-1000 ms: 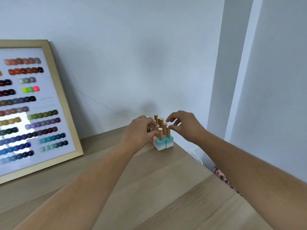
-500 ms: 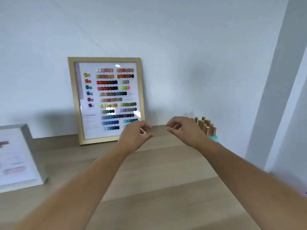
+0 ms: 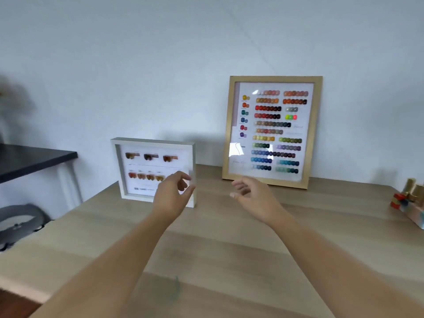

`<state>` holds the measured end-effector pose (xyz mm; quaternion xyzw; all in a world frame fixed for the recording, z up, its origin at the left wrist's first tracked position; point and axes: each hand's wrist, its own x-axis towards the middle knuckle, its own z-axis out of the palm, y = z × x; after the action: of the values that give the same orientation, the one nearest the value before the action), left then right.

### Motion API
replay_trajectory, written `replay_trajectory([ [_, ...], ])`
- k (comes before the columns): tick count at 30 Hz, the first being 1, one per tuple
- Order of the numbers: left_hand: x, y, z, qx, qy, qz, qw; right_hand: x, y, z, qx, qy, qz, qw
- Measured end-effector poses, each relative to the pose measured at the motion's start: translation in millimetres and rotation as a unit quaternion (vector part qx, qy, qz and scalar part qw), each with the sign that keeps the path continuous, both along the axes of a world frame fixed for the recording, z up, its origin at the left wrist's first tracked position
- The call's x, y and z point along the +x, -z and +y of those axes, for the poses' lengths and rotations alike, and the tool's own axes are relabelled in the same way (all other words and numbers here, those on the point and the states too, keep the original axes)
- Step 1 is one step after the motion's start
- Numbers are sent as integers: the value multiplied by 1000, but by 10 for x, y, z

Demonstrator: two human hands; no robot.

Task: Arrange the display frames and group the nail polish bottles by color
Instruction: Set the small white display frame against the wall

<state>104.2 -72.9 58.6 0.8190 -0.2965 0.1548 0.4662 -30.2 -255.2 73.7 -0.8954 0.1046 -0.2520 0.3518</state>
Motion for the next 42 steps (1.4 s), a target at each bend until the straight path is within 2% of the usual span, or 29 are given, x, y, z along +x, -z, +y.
replay_trajectory([
  [4,327,261,479,-37,-93,9,995,348,260,266,34,-10,14,999],
  [10,838,555,946,-24,-172,114,978,875,607,479,58,-3,36,998],
  [13,1008,582,1017,-36,-164,154,974,1059,707,564,89,3,15,996],
  [21,1389,556,1022,-78,-127,162,975,1345,721,606,90,-6,-8,996],
  [29,1616,591,973,-94,-168,114,975,1445,748,548,103,-2,-29,994],
  [37,1911,543,737,-107,-156,105,976,1769,712,378,116,16,-54,992],
  [42,2193,533,508,-127,-114,115,979,2089,664,213,120,38,-60,990],
])
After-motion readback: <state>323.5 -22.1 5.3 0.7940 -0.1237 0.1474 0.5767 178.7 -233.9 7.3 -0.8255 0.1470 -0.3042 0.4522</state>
